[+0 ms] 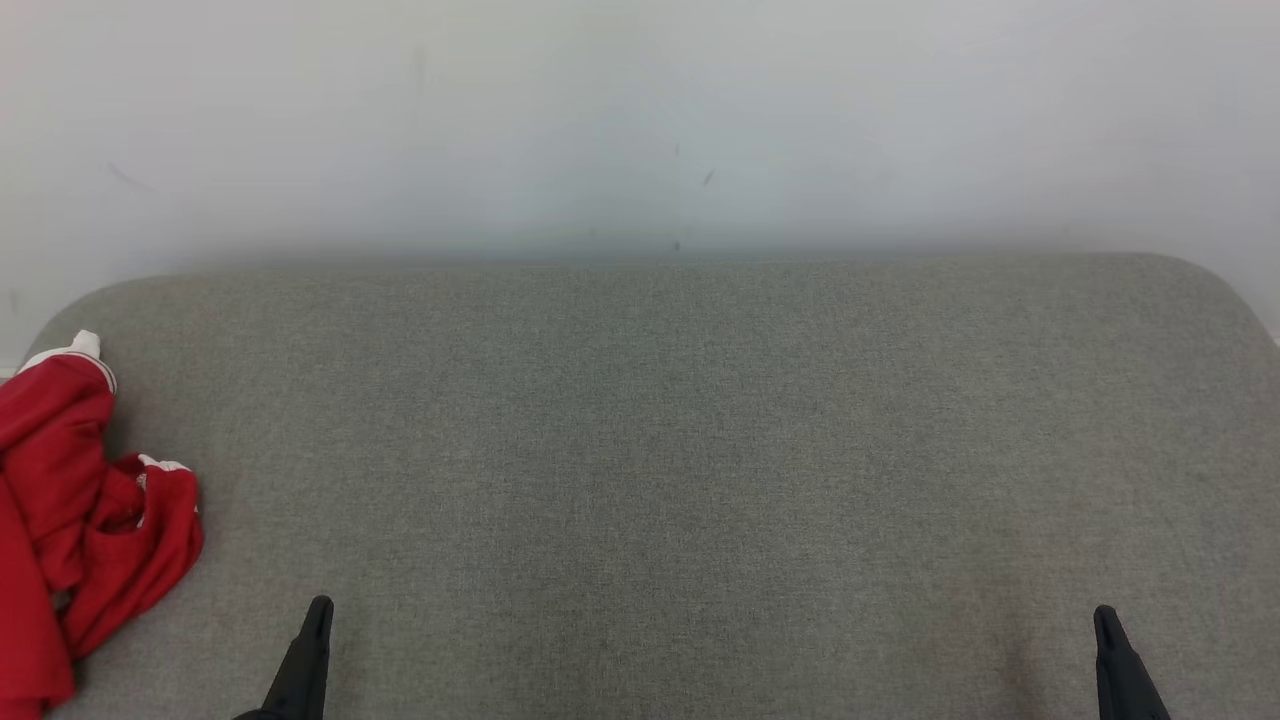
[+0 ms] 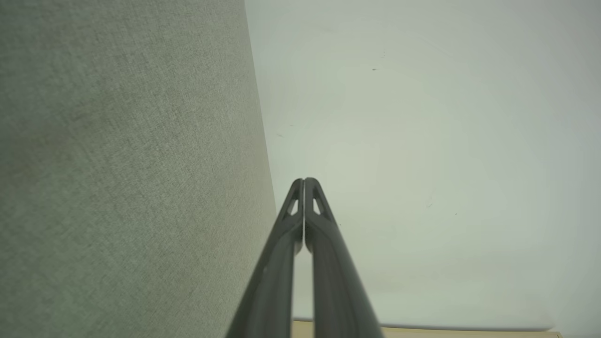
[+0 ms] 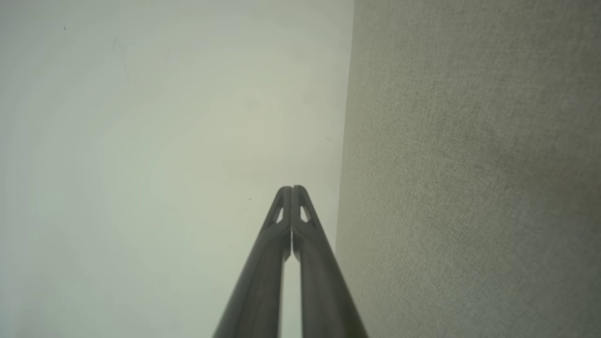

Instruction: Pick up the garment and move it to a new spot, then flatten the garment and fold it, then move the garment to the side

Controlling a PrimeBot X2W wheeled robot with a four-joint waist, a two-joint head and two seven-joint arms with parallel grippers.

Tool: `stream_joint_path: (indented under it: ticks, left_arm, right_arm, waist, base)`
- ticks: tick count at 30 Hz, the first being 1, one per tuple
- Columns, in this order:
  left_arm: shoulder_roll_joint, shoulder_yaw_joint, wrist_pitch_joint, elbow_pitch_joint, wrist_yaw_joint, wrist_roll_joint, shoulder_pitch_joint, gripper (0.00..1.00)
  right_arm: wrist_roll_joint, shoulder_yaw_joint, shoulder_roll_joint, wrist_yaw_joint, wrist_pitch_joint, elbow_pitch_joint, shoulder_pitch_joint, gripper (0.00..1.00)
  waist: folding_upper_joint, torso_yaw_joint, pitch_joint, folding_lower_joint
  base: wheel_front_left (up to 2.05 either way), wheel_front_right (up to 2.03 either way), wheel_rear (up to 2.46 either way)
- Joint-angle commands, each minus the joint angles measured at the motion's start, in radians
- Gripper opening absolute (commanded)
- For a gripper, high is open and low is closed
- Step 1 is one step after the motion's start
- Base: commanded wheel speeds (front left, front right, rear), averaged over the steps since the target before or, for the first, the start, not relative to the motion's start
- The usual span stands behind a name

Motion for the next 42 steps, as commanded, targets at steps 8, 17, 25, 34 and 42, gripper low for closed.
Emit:
stream_joint_path:
  ticks: [8, 17, 25, 34, 42]
  left_arm:
    - [-0.002, 0.003, 0.000, 0.000, -0.004, 0.004, 0.000, 0.00]
    - [-0.002, 0.003, 0.000, 0.000, -0.004, 0.004, 0.000, 0.00]
    - [-0.002, 0.003, 0.000, 0.000, -0.004, 0.004, 0.000, 0.00]
    - [-0.003, -0.010, -0.015, 0.027, 0.002, 0.001, 0.004, 1.00]
    - [-0.002, -0.019, -0.064, 0.018, 0.001, 0.019, -0.001, 1.00]
  right_arm:
    - [-0.001, 0.000, 0.002, 0.001, -0.001, -0.003, 0.006, 0.00]
    - [-0.001, 0.000, 0.002, 0.001, -0.001, -0.003, 0.006, 0.00]
    - [-0.001, 0.000, 0.002, 0.001, -0.001, -0.003, 0.006, 0.00]
    - [-0.005, 0.010, 0.003, -0.003, -0.009, 0.038, -0.006, 1.00]
    - [-0.037, 0.031, 0.003, -0.002, -0.040, 0.060, -0.027, 1.00]
  waist:
    - [0.0000, 0.000, 0.000, 0.0000]
    - [0.0000, 0.000, 0.000, 0.0000]
    - [0.0000, 0.000, 0.000, 0.0000]
    - [0.0000, 0.000, 0.001, 0.0000]
    - [0.0000, 0.000, 0.002, 0.0000]
  base:
    - [0.00, 0.00, 0.00]
    - [0.00, 0.00, 0.00]
    - [0.00, 0.00, 0.00]
    - [0.00, 0.00, 0.00]
    - [0.00, 0.00, 0.00]
